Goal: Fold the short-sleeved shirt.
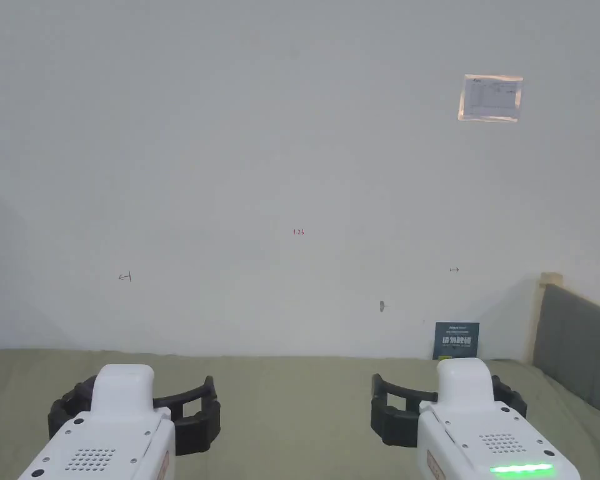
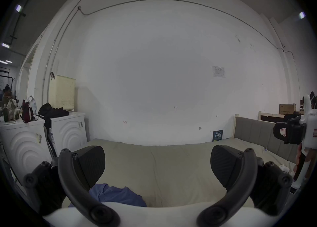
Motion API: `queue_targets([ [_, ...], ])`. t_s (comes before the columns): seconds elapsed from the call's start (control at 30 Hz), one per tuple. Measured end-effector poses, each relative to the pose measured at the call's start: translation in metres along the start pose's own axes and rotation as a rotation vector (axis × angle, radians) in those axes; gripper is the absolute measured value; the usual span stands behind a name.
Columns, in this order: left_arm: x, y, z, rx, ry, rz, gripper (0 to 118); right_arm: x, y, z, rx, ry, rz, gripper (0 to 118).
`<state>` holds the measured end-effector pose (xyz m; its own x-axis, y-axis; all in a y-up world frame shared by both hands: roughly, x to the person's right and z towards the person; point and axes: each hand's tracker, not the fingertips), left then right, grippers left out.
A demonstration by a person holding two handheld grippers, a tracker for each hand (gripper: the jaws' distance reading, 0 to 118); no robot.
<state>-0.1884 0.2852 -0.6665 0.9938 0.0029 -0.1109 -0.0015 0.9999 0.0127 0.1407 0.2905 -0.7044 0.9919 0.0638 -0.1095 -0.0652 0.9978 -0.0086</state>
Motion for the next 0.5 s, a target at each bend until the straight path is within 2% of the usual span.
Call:
queue_targets([
  [0.13, 0.001, 0.000, 0.000, -0.034, -0.020, 0.004, 118, 0.002, 0.000, 0.000, -0.016, 0.006, -0.024, 118],
  [0.17, 0.001, 0.000, 0.001, -0.033, -0.019, 0.004, 114, 0.002, 0.000, 0.000, -0.018, 0.007, -0.026, 118],
  [0.2, 0.002, 0.000, 0.002, -0.031, -0.018, -0.003, 101, 0.002, -0.001, 0.000, -0.024, 0.012, -0.026, 114],
  [0.23, 0.004, 0.000, 0.004, -0.018, -0.010, -0.017, 85, 0.002, -0.001, 0.001, -0.026, 0.015, -0.025, 106],
  [0.27, 0.006, 0.000, 0.005, -0.008, -0.005, -0.031, 75, 0.002, -0.002, 0.004, -0.018, 0.025, -0.026, 98],
  [0.3, 0.008, 0.000, 0.005, -0.007, -0.002, -0.043, 49, 0.001, -0.002, 0.006, -0.013, 0.018, -0.020, 77],
  [0.33, 0.009, 0.001, 0.004, -0.010, 0.004, -0.046, 10, 0.000, -0.002, 0.006, -0.012, -0.006, -0.008, 37],
  [0.37, 0.009, 0.001, 0.005, 0.001, 0.011, -0.037, 7, -0.001, -0.002, 0.006, -0.009, -0.036, 0.004, 0],
  [0.43, 0.009, 0.004, 0.005, -0.006, -0.014, -0.028, 7, 0.002, -0.003, 0.015, 0.003, 0.007, -0.015, 0],
  [0.5, 0.011, 0.004, 0.004, -0.003, -0.019, -0.043, 7, 0.001, -0.003, 0.017, -0.009, 0.002, -0.001, 0],
])
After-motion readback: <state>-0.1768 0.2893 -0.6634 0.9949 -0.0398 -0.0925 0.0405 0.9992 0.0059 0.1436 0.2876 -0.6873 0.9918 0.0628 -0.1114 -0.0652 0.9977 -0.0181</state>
